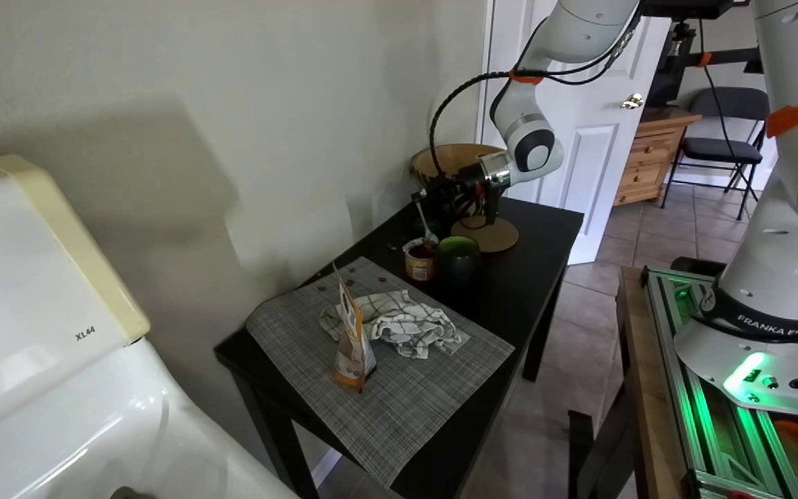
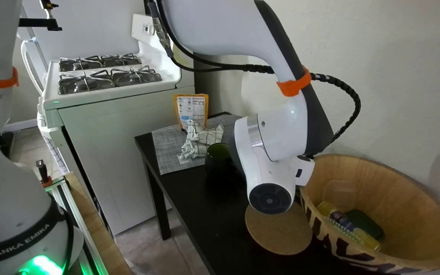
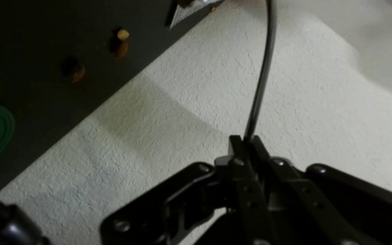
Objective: Use the spoon to transfer a spoonful of contents from the can to the cup
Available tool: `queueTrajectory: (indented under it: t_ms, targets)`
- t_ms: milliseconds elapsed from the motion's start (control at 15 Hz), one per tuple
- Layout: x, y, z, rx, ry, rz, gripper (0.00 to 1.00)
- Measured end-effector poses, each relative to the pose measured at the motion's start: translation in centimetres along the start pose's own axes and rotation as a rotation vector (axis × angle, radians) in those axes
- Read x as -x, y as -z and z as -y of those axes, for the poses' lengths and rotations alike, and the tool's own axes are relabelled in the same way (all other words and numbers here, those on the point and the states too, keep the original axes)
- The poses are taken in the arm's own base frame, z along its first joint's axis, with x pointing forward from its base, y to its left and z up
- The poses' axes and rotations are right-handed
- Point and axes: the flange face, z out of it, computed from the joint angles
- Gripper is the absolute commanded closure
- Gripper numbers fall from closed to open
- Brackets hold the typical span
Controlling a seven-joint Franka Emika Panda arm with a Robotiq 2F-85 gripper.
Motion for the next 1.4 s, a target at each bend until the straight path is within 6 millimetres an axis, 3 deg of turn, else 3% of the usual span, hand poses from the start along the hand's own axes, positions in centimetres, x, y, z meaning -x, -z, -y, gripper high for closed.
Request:
queueTrajectory:
  t_ms: [800,1400]
  targets:
    - [-0.7,1.1,0.2,-0.112,-0.009,-0.053,0.98]
    - [0.2,2.1,1.3,-0.209,0.028,0.022,0.98]
